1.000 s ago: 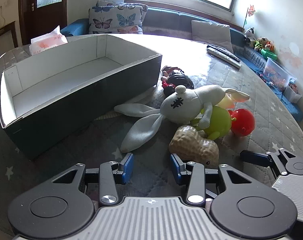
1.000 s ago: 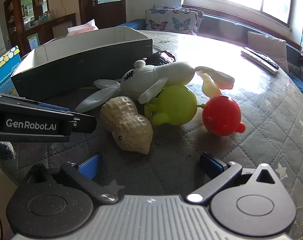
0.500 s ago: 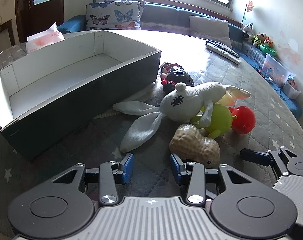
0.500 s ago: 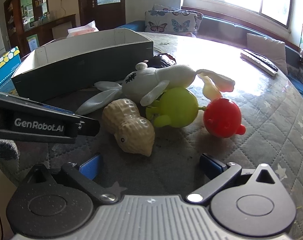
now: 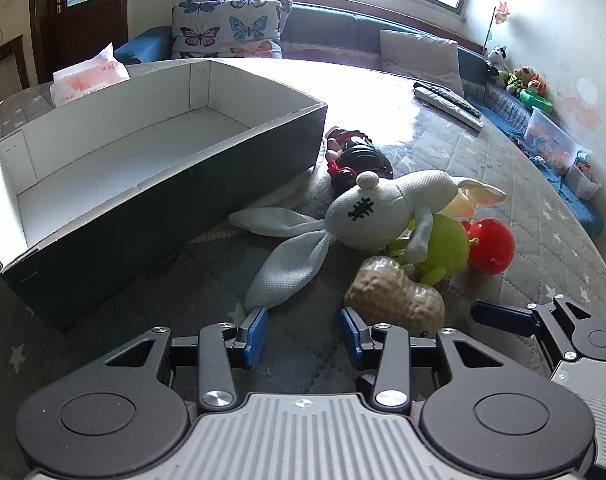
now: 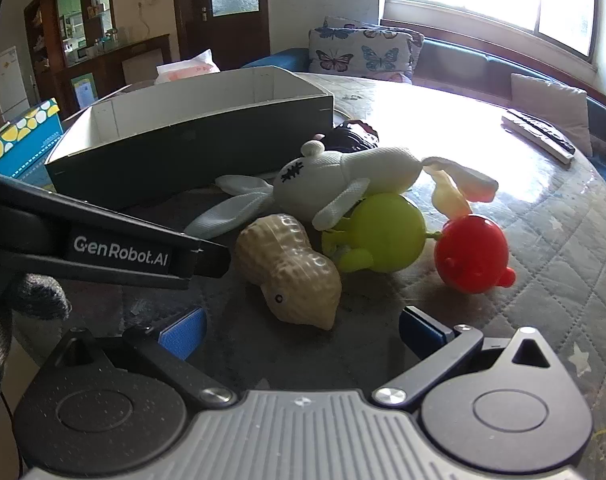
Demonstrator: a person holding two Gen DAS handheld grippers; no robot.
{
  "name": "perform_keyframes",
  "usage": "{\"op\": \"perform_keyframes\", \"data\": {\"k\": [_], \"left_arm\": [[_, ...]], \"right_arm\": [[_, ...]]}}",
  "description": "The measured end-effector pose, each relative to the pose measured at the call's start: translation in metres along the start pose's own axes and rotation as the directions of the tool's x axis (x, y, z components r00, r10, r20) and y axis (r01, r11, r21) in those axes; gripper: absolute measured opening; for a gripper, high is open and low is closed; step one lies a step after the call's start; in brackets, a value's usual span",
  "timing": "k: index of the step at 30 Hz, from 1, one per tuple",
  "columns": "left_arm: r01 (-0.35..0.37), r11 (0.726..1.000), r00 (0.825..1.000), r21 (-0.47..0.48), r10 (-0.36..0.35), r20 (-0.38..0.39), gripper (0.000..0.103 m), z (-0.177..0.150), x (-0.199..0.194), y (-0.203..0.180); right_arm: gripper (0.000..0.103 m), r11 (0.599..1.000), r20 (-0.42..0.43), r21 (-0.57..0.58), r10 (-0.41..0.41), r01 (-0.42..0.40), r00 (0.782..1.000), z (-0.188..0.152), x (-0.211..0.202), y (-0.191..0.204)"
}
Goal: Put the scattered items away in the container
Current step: 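Move the left tool toward the tan peanut plush, then close the left gripper on the tan peanut plush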
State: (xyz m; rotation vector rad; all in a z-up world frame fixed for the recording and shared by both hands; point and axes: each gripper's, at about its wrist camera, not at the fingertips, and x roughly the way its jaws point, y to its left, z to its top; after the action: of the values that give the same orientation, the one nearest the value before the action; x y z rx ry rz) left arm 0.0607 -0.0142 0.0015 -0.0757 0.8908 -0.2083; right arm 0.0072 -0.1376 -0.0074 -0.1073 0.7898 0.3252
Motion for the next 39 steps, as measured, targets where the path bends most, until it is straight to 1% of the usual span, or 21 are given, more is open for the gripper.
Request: {"op": "perform_keyframes", "data": {"k": [9,14,17,18,23,34,37,39], "left_arm": [[0.016,1.0,1.0,-0.006,-0.016,-0.006,0.043,0.006,0.002,0.003],[0.043,0.999,0.999,-0.007,-0.043,-0.009,0.042,0.009,0.0,0.003],[0.051,0.999,0.999,-0.001,-0.051,-0.006,0.042,0.011,-0.001,0.002],[0.057,0.998,0.998,-0.001,-0.057,-0.007,0.042,0.012,-0.001,0.002],[0.092,0.996,0.996,-0.015,-0.092,-0.012,0.042,0.015,-0.001,0.004],[0.157,0.988,0.988,-0.006,-0.157,-0.016,0.042,0.02,-0.002,0.001],[0.182,0.983,0.983,-0.004,-0.182,-0.03,0.042,0.022,0.003,0.001],[0.199,0.98,0.979,-0.008,-0.2,-0.045,0.042,0.023,0.006,0.0]], "right_arm": [[0.103,1.0,0.007,-0.005,0.028,-0.028,1.0,0.003,0.001,0.001],[0.102,0.999,0.009,-0.006,0.04,-0.04,0.999,0.005,0.003,0.0],[0.099,0.998,0.014,0.005,0.056,-0.056,0.998,0.007,0.003,-0.002],[0.097,0.998,0.015,0.007,0.058,-0.058,0.998,0.007,0.003,-0.002],[0.093,0.998,0.016,0.017,0.064,-0.065,0.998,0.01,0.003,-0.007],[0.082,0.996,0.017,0.028,0.081,-0.082,0.997,0.015,0.002,-0.013],[0.075,0.995,0.015,0.023,0.097,-0.097,0.995,0.016,0.001,-0.012],[0.069,0.994,0.013,0.025,0.108,-0.108,0.994,0.016,0.001,-0.012]]}}
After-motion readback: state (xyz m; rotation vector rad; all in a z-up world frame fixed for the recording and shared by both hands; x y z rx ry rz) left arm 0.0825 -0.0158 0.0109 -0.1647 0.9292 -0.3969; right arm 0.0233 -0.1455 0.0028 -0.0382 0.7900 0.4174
